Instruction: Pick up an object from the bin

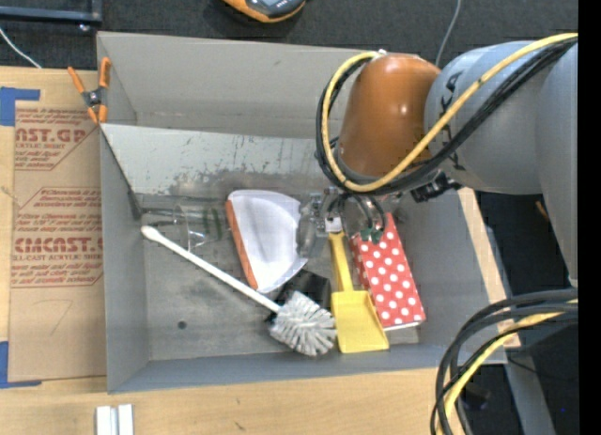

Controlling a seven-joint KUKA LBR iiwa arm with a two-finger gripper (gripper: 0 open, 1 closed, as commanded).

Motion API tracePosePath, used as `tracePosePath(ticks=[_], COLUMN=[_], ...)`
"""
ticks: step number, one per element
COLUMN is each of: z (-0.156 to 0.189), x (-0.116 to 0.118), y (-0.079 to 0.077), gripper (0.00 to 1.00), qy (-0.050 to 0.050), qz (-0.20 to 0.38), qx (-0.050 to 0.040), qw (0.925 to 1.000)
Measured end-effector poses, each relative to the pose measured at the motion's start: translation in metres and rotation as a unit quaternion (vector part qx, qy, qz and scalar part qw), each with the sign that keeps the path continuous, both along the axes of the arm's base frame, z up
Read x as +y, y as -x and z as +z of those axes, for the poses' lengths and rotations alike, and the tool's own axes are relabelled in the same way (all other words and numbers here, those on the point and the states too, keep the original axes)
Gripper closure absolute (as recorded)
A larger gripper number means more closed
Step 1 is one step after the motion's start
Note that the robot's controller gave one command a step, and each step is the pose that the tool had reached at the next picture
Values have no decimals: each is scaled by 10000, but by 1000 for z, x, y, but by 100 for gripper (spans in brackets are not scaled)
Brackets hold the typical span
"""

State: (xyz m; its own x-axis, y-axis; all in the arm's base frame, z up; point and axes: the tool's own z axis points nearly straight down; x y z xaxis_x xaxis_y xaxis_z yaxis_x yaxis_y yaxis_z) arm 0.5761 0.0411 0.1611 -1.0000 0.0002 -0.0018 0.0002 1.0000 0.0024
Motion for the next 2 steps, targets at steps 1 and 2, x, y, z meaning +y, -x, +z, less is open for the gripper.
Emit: tracePosePath(ticks=[1, 2], z=[0, 0], x=[0, 0], y=[0, 0], gripper=[100, 100], qy=[0, 0], qz=[0, 0], qx=[0, 0], qw=[10000, 10000])
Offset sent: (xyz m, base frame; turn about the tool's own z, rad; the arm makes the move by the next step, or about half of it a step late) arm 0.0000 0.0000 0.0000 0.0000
